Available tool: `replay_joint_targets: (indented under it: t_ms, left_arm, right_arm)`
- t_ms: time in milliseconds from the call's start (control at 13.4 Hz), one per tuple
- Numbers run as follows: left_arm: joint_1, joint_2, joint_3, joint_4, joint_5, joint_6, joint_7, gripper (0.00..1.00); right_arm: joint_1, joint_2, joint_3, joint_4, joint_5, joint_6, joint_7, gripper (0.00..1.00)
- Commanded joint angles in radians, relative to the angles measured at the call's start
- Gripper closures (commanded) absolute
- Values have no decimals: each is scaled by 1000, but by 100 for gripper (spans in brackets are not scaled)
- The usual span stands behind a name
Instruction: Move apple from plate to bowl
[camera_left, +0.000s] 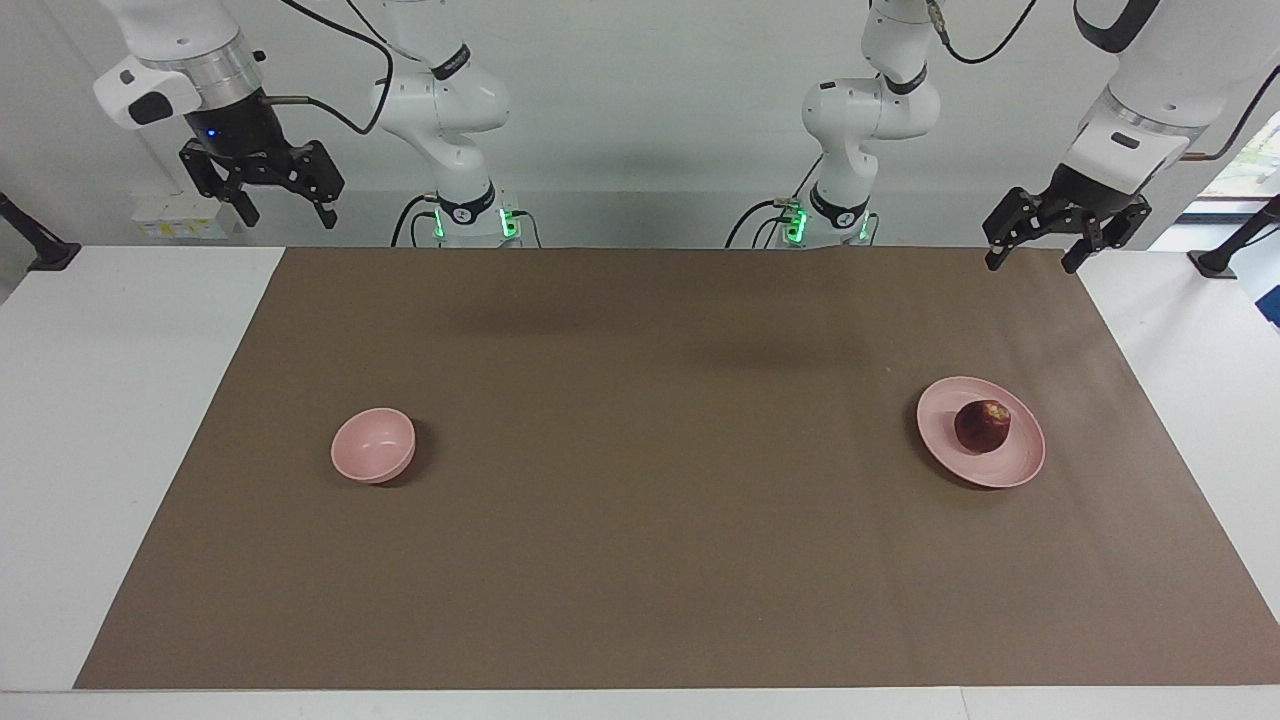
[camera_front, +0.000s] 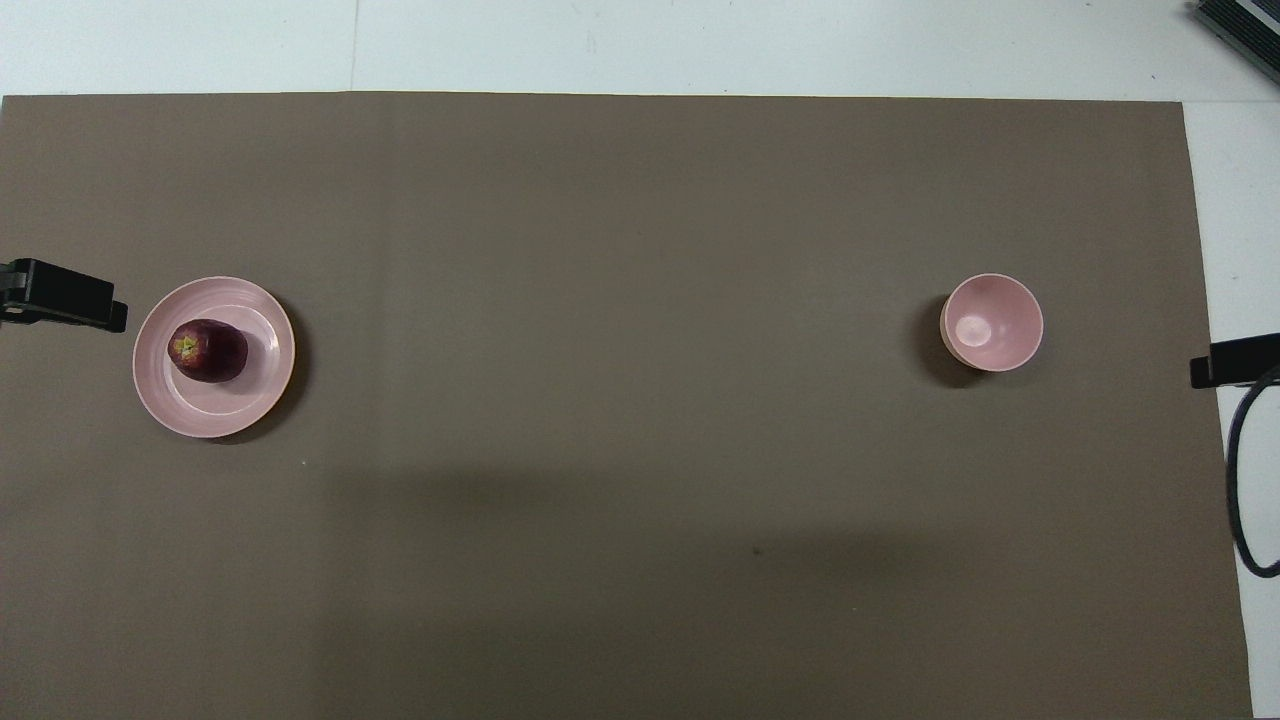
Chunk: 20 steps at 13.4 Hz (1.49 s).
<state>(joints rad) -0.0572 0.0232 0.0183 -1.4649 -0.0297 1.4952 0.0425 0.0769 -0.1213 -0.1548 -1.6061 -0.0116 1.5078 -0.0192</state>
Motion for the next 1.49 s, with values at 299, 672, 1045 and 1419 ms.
replay_joint_targets:
  t_ms: [299, 672, 1045, 1419]
  left_arm:
    - [4, -11, 0, -5, -7, -1, -6, 0]
    - [2, -11, 0, -6, -7, 3, -6, 0]
    - [0, -11, 0, -8, -7, 14, 4, 0]
    - [-6, -11, 0, -20, -7, 60, 0, 0]
  right_arm:
    - [0, -17, 1, -18, 19, 14, 12, 0]
    - [0, -17, 1, -18, 19, 14, 12, 0]
    - [0, -17, 1, -18, 19, 14, 12, 0]
    - [0, -17, 1, -18, 19, 14, 12, 0]
